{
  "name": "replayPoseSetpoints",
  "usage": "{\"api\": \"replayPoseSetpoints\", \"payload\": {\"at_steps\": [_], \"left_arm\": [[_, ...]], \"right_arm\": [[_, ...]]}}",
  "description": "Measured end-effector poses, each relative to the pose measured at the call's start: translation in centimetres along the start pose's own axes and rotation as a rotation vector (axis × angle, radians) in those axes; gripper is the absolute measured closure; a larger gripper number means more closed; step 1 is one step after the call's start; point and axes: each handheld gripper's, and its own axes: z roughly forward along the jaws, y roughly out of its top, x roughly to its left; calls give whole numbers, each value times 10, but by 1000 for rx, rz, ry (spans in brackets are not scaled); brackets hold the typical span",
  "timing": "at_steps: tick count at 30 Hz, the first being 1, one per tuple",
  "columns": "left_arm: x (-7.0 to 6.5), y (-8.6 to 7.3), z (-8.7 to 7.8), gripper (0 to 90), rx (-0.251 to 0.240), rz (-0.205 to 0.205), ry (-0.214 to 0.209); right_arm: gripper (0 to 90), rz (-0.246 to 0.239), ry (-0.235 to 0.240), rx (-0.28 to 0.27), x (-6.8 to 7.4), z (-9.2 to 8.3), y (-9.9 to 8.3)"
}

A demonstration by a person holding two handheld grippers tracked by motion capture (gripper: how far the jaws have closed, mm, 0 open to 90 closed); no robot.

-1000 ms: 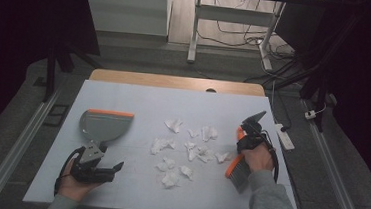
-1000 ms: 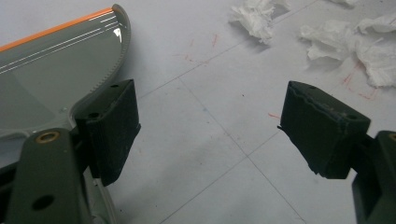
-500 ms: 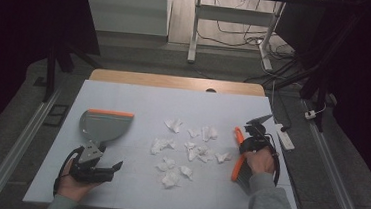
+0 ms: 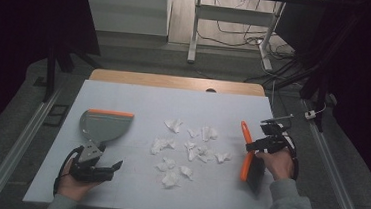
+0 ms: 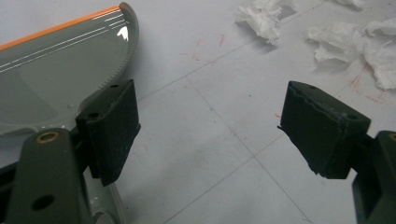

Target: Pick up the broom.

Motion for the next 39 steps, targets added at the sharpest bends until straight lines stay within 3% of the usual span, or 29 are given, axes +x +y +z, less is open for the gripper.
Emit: {"api": "replayPoseSetpoints", "payload": {"at_steps": [3,10,16,20,23,28,32,39], "left_arm": [[0,0,0,203,0,0,0],[-1,1,1,202,0,3,1],[0,3,2,202,-1,1,7],[0,4,1,202,-5,1,13],[0,5,2,202,-4,2,16],[-1,7,2,202,-12,-1,9],[0,8,2,202,-13,-2,7],[-3,13,0,204,-38,3,0]], "right_arm": [[713,13,32,-40,0,-9,-1],[713,-48,92,-138,13,-31,-4],[713,-64,164,-193,18,-35,-6],[713,-87,255,-248,25,-36,-7],[713,-104,281,-267,31,-37,-6],[712,-127,291,-289,44,-39,-2],[712,-125,327,-318,53,-40,1],[712,-117,312,-366,69,-37,4]]}}
